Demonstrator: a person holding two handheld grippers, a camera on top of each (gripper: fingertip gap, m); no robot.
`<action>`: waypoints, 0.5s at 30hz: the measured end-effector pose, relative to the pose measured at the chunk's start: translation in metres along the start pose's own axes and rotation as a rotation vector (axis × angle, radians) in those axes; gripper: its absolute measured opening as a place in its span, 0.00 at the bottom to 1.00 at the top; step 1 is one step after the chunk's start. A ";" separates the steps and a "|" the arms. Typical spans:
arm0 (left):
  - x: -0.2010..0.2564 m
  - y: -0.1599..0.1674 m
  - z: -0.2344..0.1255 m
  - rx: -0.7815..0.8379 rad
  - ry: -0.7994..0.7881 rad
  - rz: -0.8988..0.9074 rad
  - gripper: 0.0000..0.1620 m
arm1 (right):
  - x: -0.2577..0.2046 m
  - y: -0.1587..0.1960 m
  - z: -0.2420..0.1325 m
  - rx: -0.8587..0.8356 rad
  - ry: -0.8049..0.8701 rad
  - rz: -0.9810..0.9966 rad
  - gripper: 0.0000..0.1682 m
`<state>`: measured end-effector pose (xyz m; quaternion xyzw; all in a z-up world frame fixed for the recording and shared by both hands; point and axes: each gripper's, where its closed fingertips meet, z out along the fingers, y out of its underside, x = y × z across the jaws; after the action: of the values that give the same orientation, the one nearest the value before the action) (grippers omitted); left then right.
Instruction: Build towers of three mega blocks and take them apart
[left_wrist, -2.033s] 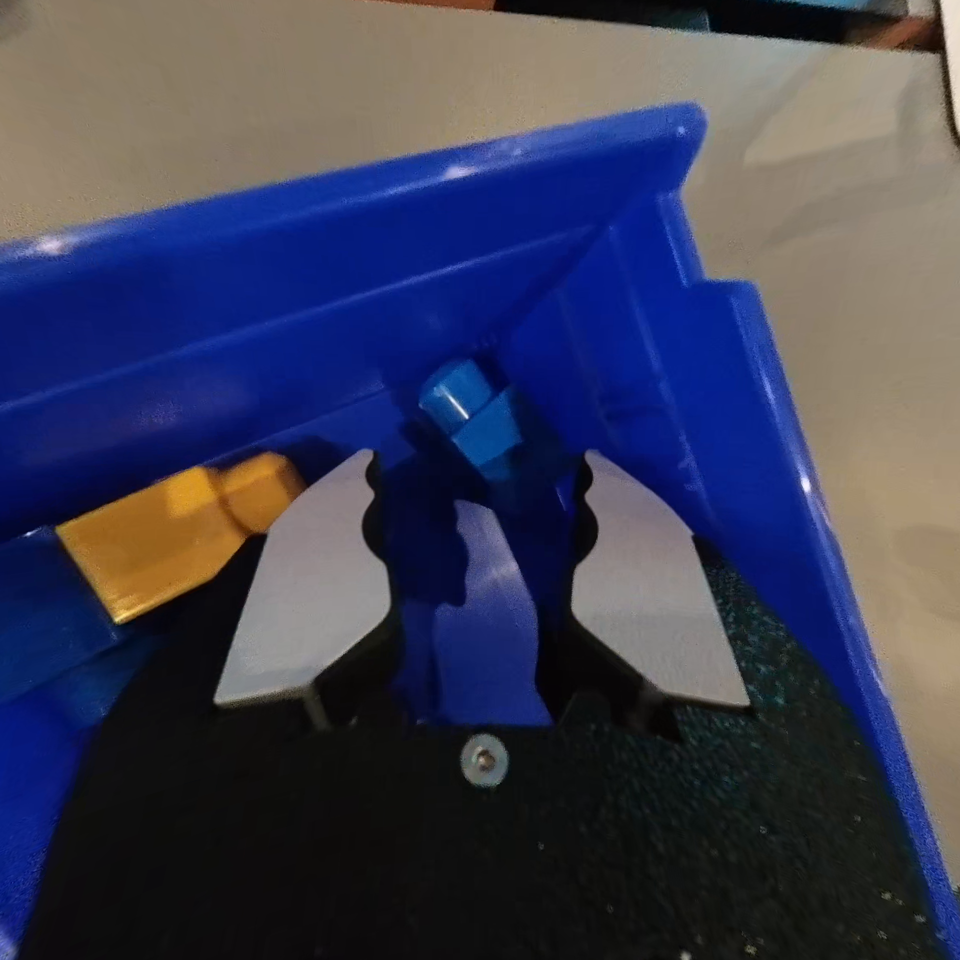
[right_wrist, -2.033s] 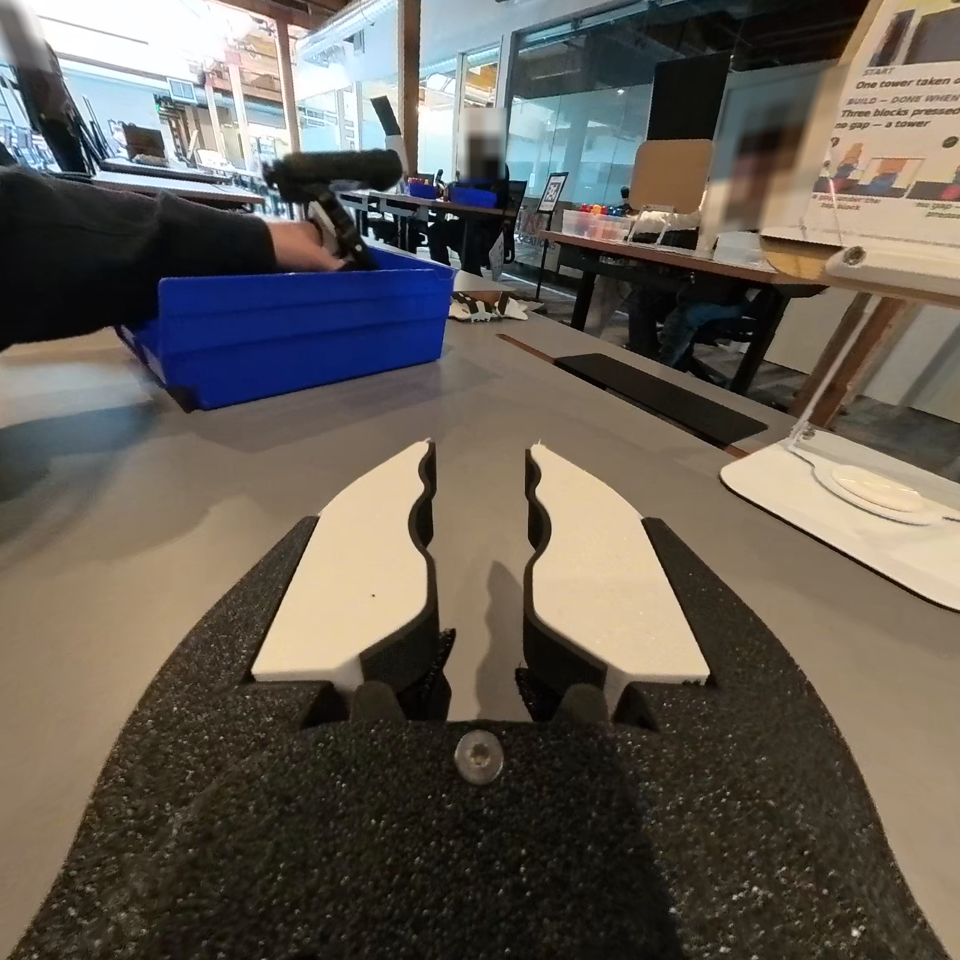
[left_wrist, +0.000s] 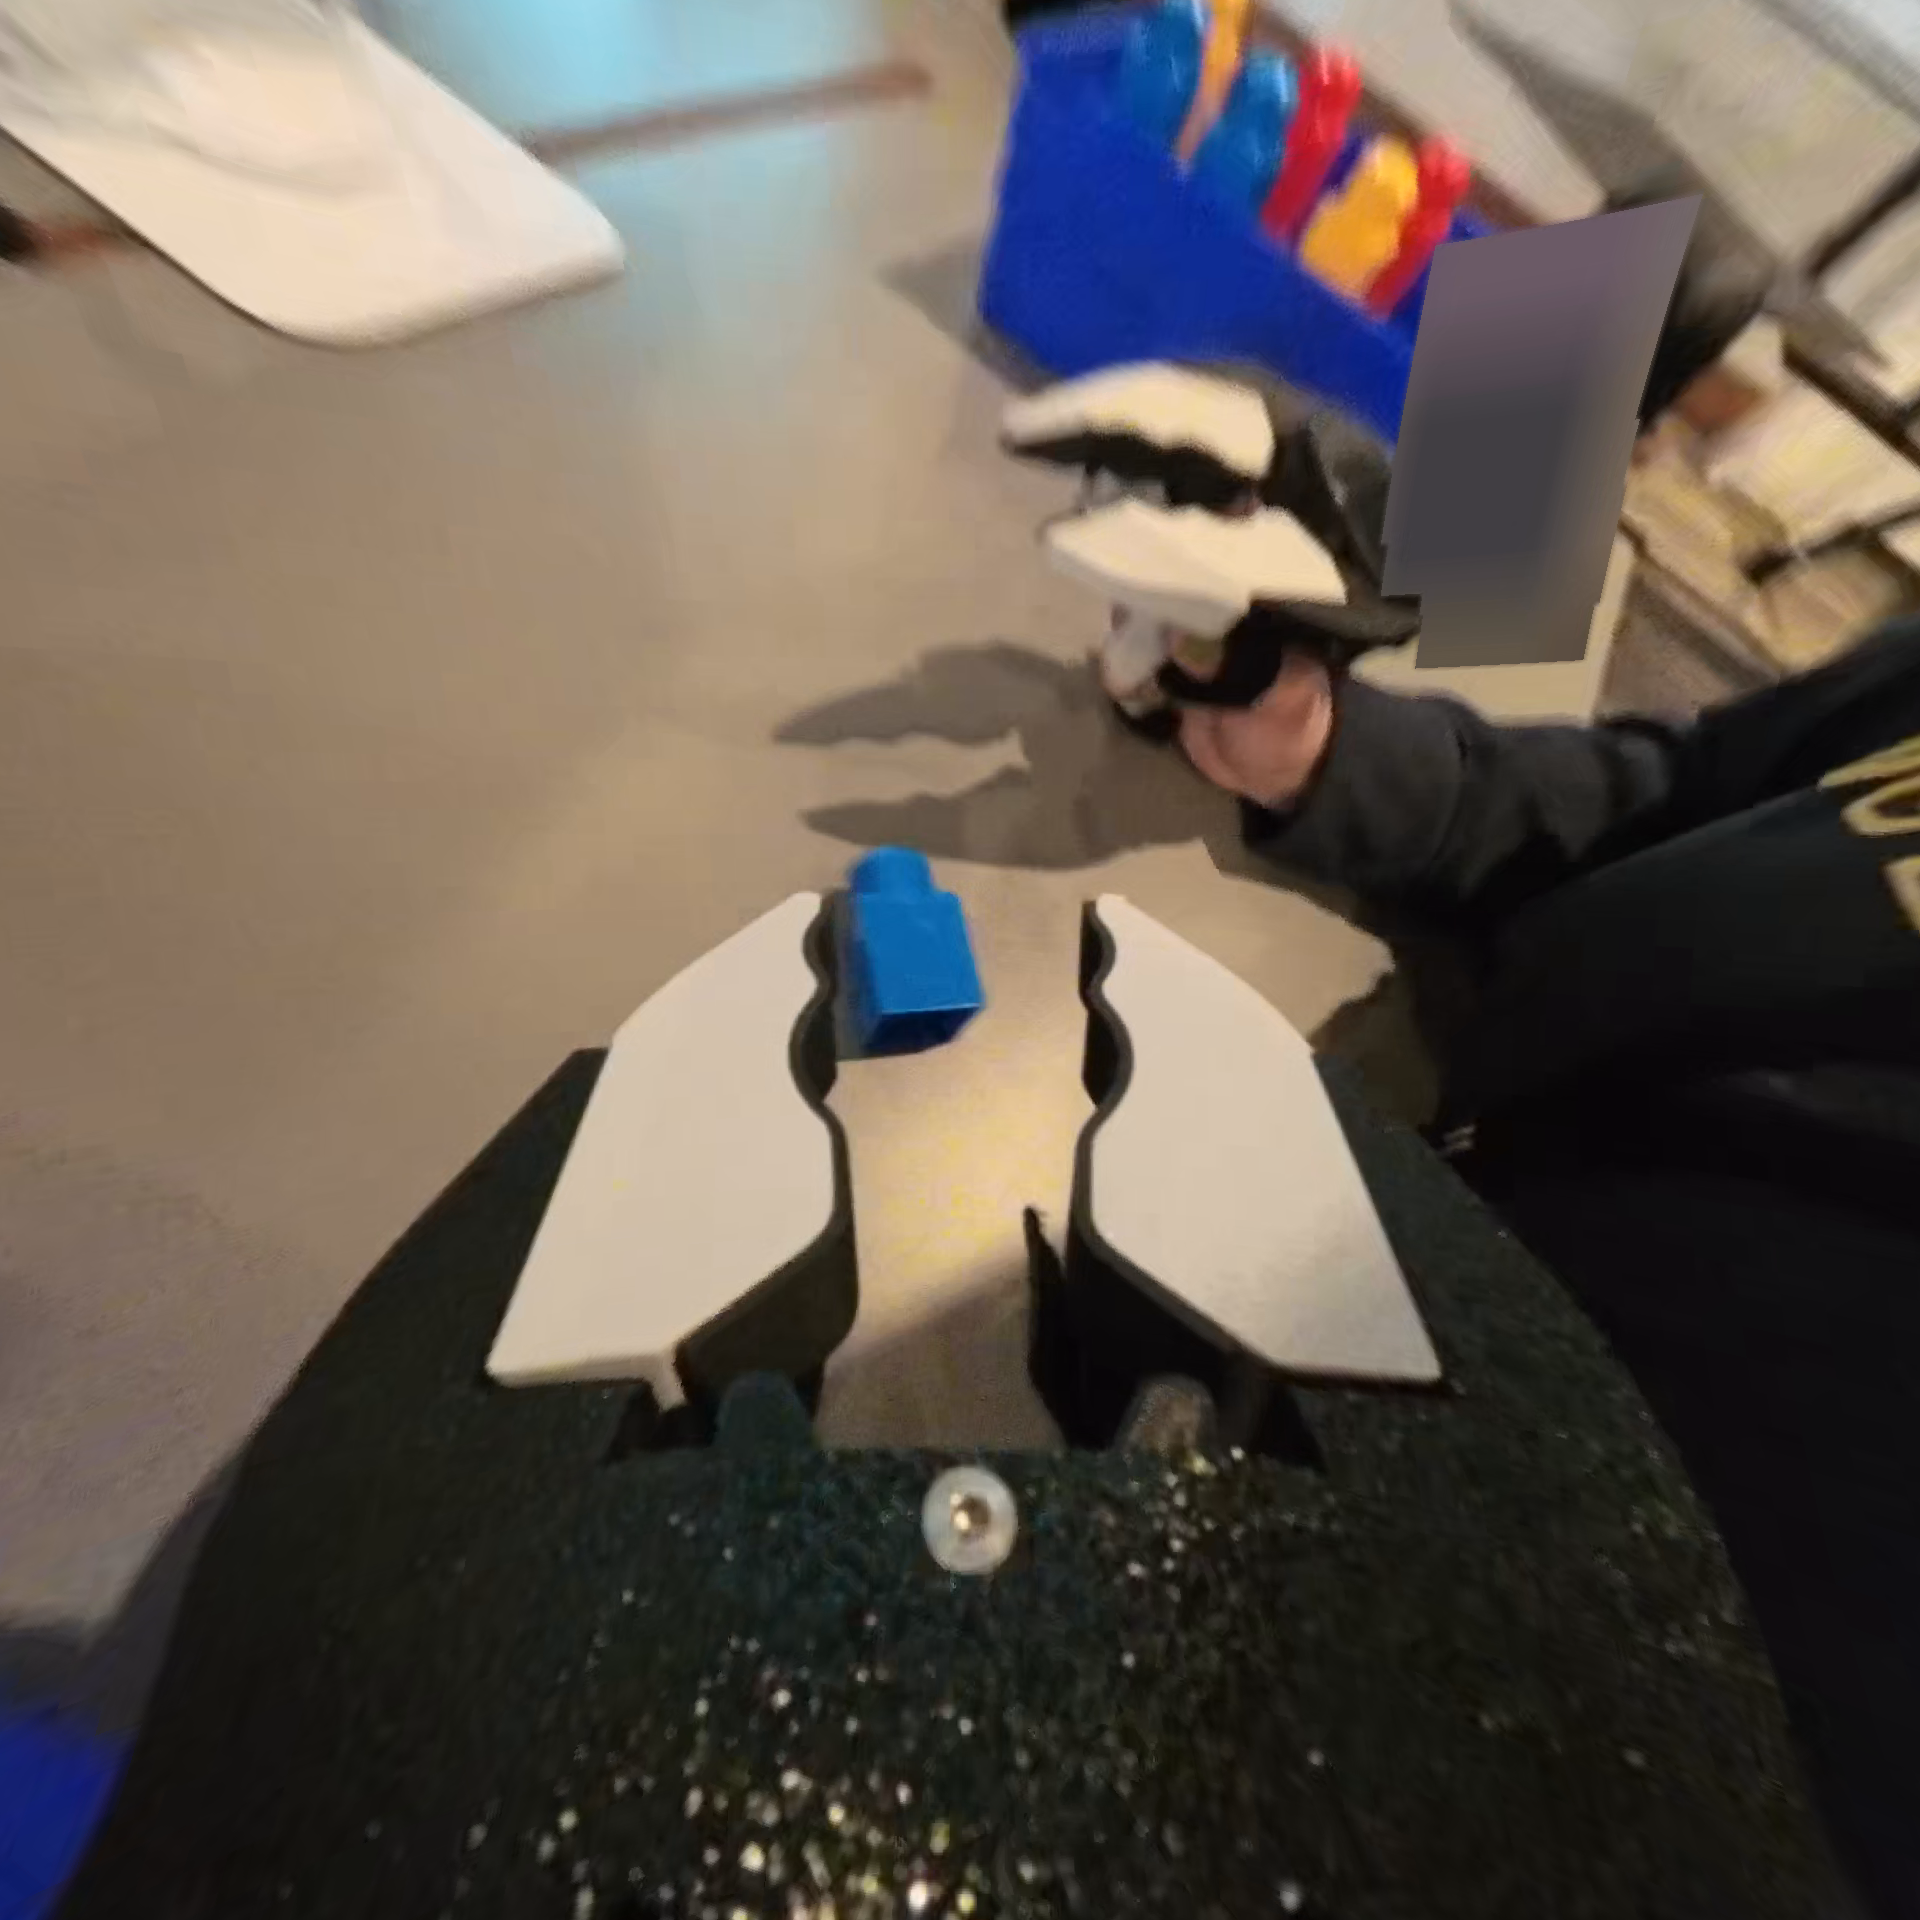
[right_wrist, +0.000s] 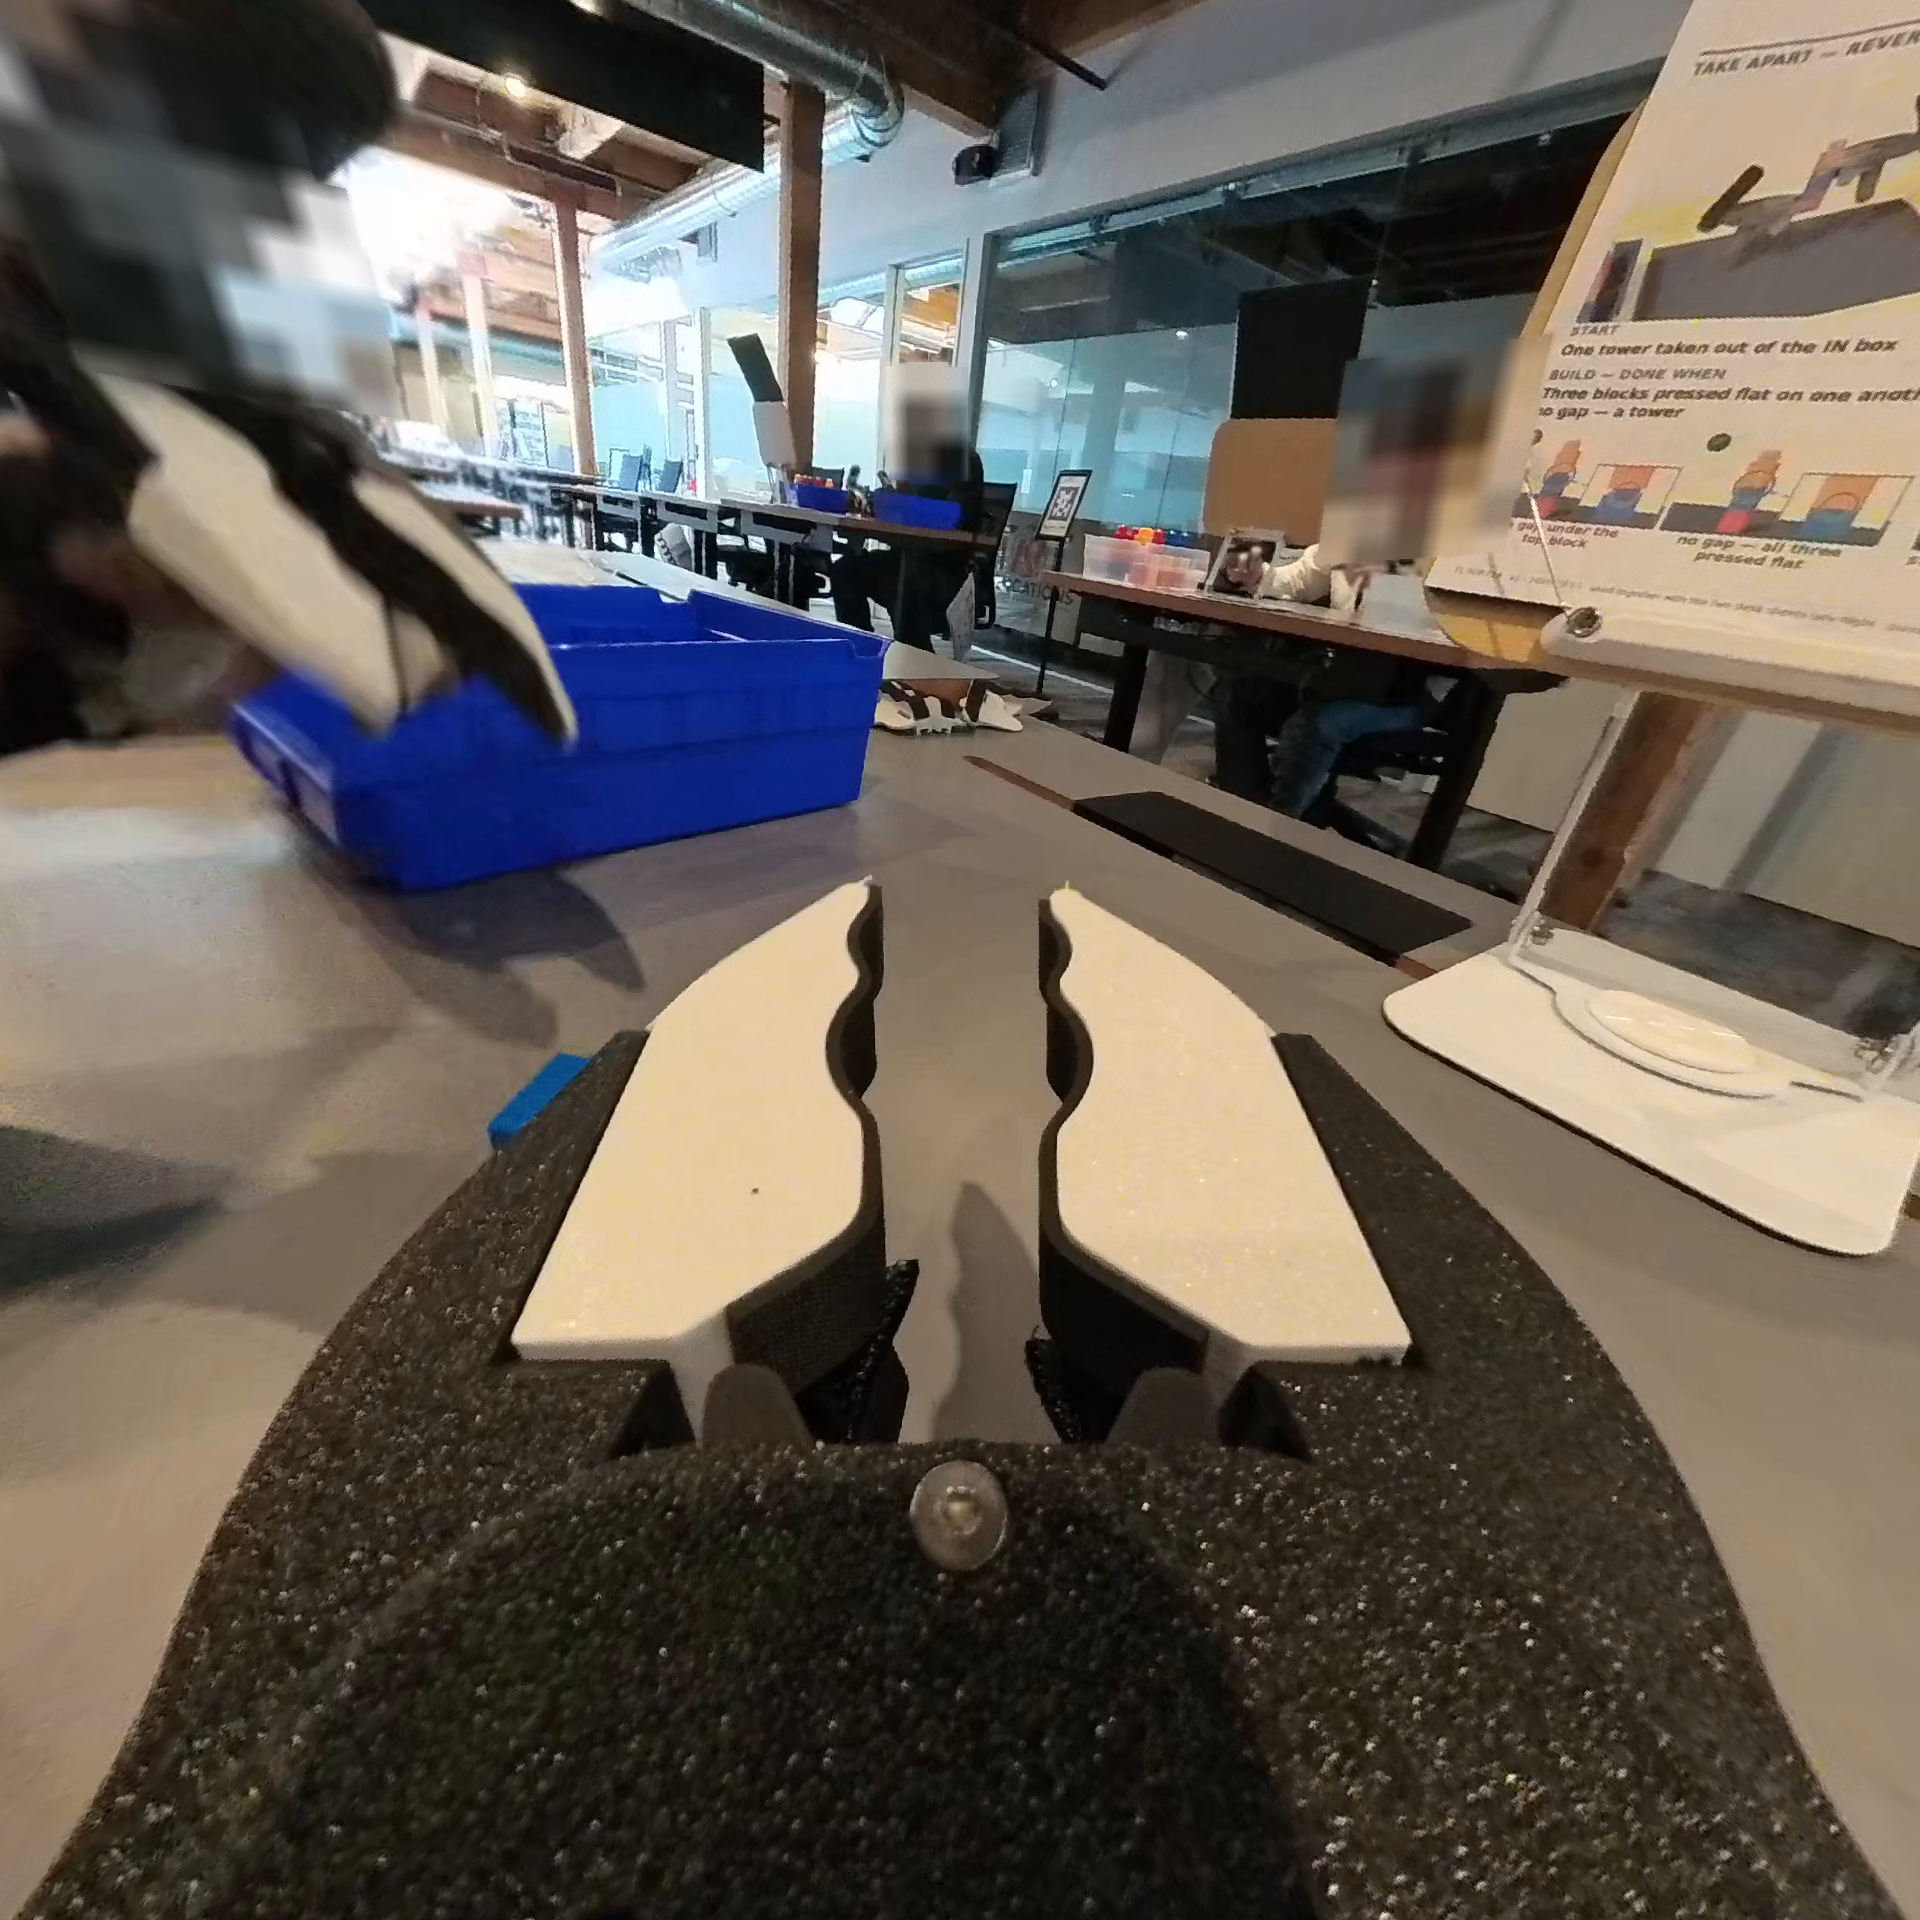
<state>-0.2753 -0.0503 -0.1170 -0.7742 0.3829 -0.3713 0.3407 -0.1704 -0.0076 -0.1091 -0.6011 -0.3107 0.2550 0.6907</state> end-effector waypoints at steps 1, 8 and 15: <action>-0.010 -0.012 -0.023 0.062 -0.057 -0.004 0.26 | 0.000 0.000 0.000 0.002 0.001 0.003 0.17; -0.161 -0.005 -0.167 0.089 -0.641 -0.143 0.28 | -0.002 0.001 0.001 -0.002 -0.011 0.010 0.17; -0.246 0.068 -0.180 -0.361 -0.735 -0.317 0.37 | -0.001 0.001 0.001 -0.005 -0.010 0.011 0.17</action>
<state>-0.5550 0.0820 -0.1606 -0.9511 0.1715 -0.0461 0.2526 -0.1718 -0.0079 -0.1105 -0.6031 -0.3117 0.2610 0.6863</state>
